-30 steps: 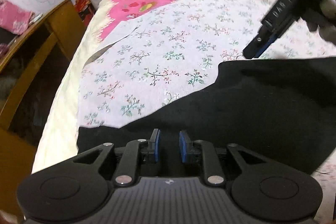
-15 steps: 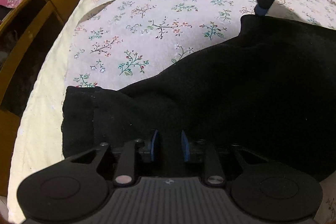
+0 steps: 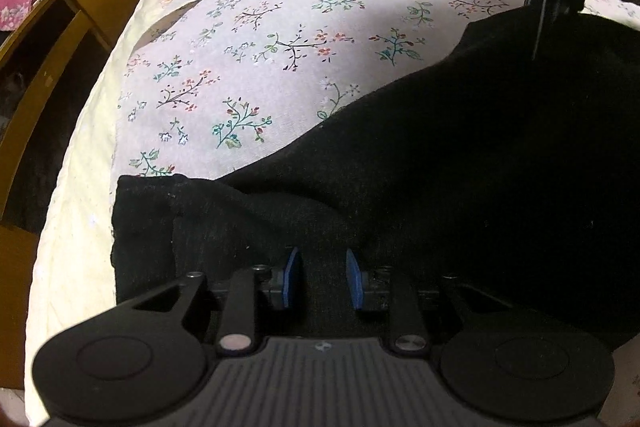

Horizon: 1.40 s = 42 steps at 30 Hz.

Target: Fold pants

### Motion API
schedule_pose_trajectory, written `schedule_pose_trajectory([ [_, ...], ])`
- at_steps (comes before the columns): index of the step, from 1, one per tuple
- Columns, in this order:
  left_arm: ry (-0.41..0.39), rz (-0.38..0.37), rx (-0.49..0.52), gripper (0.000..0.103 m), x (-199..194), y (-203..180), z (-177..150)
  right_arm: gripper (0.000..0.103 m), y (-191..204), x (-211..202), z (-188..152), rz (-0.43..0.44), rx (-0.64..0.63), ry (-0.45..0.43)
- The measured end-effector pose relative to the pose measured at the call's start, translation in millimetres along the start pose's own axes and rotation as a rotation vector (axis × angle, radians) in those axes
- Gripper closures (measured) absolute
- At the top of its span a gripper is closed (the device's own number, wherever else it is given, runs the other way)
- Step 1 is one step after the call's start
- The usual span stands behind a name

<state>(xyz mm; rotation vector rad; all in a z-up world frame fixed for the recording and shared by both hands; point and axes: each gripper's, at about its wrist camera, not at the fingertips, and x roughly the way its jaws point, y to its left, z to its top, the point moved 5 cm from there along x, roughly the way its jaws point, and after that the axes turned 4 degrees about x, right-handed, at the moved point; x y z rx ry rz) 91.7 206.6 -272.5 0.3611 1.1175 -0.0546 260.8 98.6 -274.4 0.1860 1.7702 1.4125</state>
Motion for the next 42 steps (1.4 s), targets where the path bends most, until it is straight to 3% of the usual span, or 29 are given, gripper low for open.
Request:
schedule_pose_trajectory([
  [3, -0.006, -0.003, -0.004, 0.066, -1, 0, -2, 0.073, -7, 2, 10, 0.026, 0.094, -0.128],
  [8, -0.009, 0.003, -0.006, 0.066, -2, -1, -3, 0.069, -21, -2, 24, 0.225, 0.313, -0.298],
  [14, -0.045, 0.019, -0.014, 0.065, -6, -2, -8, 0.079, -38, -36, -6, 0.222, 0.449, -0.518],
  [17, -0.043, 0.036, -0.009, 0.062, -9, -3, -8, 0.079, -45, -77, -22, 0.086, 0.461, -0.712],
  [19, -0.038, 0.042, -0.017, 0.062, -13, -2, -4, 0.079, -40, -105, -32, 0.017, 0.458, -0.797],
  [22, -0.073, 0.068, -0.043, 0.062, -25, -1, 7, 0.079, -7, -101, -40, -0.047, 0.352, -0.768],
  [27, -0.196, 0.067, -0.045, 0.061, -43, -27, 46, 0.079, 22, -57, -71, -0.281, 0.244, -0.687],
  [28, -0.199, 0.042, -0.048, 0.061, -41, -36, 53, 0.083, 15, -57, -80, -0.336, 0.266, -0.682],
  [29, -0.196, 0.035, -0.038, 0.060, -38, -43, 55, 0.099, 8, -56, -90, -0.406, 0.283, -0.683],
  [31, -0.157, 0.036, 0.008, 0.060, -27, -56, 54, 0.103, -2, -61, -111, -0.482, 0.301, -0.697],
  [36, -0.088, 0.050, 0.019, 0.060, -29, -58, 45, 0.103, -6, -93, -165, -0.550, 0.401, -0.799],
  [38, -0.103, 0.038, 0.025, 0.060, -40, -65, 54, 0.102, 1, -105, -191, -0.573, 0.435, -0.858],
  [40, -0.140, 0.015, 0.055, 0.060, -50, -83, 67, 0.091, 0, -116, -220, -0.598, 0.478, -0.904],
  [42, -0.171, -0.037, 0.091, 0.060, -59, -112, 80, 0.090, -10, -122, -250, -0.602, 0.519, -0.930],
])
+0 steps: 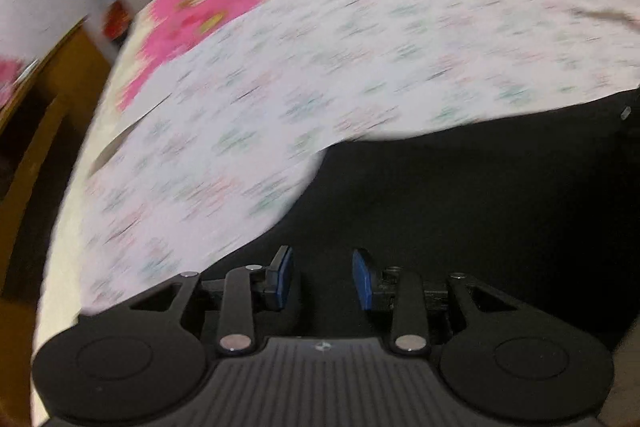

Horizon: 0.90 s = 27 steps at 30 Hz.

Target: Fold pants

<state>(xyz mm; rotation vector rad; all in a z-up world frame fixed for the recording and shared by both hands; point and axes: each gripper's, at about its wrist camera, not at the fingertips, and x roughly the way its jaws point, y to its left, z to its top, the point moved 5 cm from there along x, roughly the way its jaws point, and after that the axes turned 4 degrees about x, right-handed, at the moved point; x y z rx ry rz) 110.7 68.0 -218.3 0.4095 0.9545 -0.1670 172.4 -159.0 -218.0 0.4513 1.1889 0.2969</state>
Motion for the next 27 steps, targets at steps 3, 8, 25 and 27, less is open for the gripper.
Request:
schedule_pose_trajectory([
  [3, -0.023, -0.100, 0.048, 0.059, -1, -50, 18, 0.096, -48, -20, -13, -0.073, 0.073, -0.032],
  [8, 0.048, -0.050, 0.220, 0.060, 16, -115, 21, 0.103, -132, -58, -23, -0.199, 0.241, -0.061],
  [25, -0.073, -0.132, 0.453, 0.059, 5, -236, 93, 0.080, -239, -115, -77, -0.041, 0.696, -0.325],
  [27, -0.081, -0.148, 0.481, 0.059, 5, -243, 95, 0.080, -243, -115, -82, -0.009, 0.726, -0.374],
])
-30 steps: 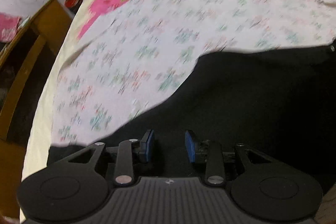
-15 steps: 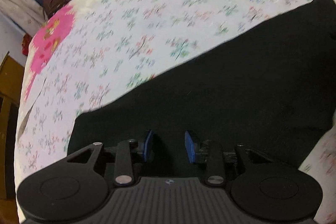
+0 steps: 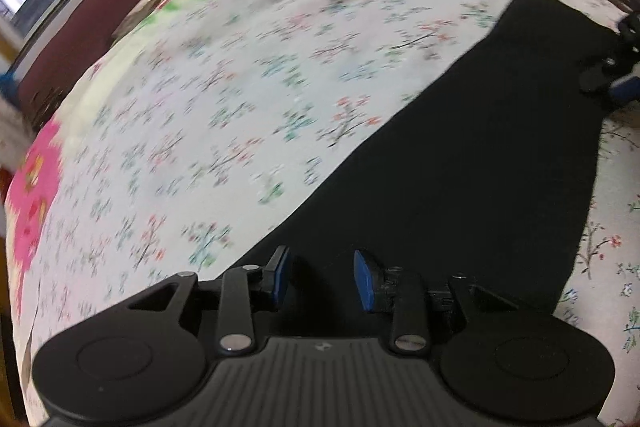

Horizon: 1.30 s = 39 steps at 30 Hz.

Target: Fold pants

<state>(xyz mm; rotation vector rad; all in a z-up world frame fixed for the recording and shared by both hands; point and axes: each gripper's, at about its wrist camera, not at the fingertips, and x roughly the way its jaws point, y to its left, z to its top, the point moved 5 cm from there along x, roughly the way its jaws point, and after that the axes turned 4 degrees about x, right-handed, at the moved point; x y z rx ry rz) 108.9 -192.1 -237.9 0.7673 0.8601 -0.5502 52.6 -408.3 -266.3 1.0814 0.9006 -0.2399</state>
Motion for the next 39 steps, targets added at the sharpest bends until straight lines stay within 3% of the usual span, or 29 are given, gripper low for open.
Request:
schedule_pose_trajectory([
  [3, -0.007, -0.019, 0.028, 0.059, 1, -6, 7, 0.084, -6, -7, 2, 0.035, 0.041, -0.044],
  [6, -0.013, -0.028, 0.063, 0.059, 3, -12, 15, 0.083, -10, -19, 8, 0.019, -0.006, -0.079],
  [13, -0.017, -0.045, 0.116, 0.059, 7, -27, 31, 0.085, -31, -27, 21, 0.046, -0.003, -0.083],
  [24, 0.003, -0.039, 0.176, 0.059, 18, -42, 44, 0.076, -12, 3, 40, 0.227, -0.062, -0.028],
  [25, 0.004, -0.039, 0.178, 0.059, 18, -42, 44, 0.079, -7, 6, 40, 0.226, -0.078, -0.028],
  [28, 0.006, -0.038, 0.179, 0.059, 19, -43, 45, 0.103, 3, 17, 43, 0.201, -0.115, 0.002],
  [33, 0.003, -0.036, 0.167, 0.059, 17, -42, 44, 0.103, 30, 7, 41, 0.159, -0.210, 0.001],
  [39, -0.015, -0.054, 0.097, 0.058, 11, -36, 43, 0.103, 79, -24, 26, 0.204, -0.304, -0.020],
])
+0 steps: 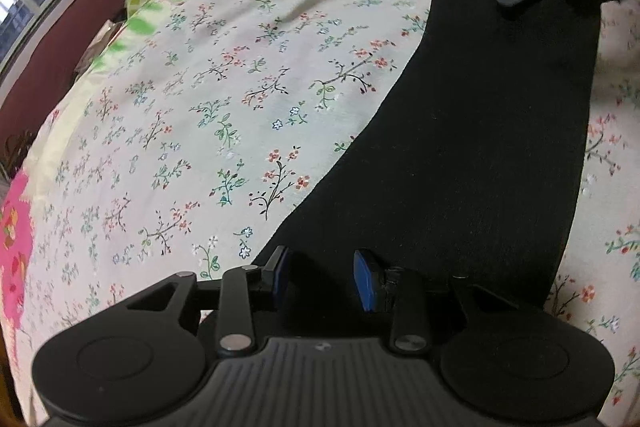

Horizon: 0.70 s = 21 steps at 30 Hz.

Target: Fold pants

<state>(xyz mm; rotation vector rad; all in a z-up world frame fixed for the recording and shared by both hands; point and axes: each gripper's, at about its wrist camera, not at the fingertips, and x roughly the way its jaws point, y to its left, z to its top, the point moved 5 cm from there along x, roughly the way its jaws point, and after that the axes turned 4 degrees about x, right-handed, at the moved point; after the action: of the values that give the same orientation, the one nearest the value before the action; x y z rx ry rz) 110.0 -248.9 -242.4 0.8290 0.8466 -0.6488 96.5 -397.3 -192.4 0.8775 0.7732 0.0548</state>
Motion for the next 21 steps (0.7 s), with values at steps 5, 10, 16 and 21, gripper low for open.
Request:
schedule_pose_trajectory([
  [5, -0.032, -0.022, -0.075, 0.056, -11, 5, -9, 0.103, 62, 18, -14, 0.061, -0.151, 0.066],
  [10, -0.067, 0.002, -0.171, 0.056, -34, 28, -33, 0.103, 119, 63, -53, 0.117, -0.266, 0.202],
  [16, -0.051, 0.068, -0.308, 0.056, -55, 70, -93, 0.103, 165, 115, -104, 0.117, -0.351, 0.335],
  [21, -0.037, 0.108, -0.405, 0.056, -68, 99, -148, 0.103, 201, 151, -144, 0.118, -0.384, 0.405],
])
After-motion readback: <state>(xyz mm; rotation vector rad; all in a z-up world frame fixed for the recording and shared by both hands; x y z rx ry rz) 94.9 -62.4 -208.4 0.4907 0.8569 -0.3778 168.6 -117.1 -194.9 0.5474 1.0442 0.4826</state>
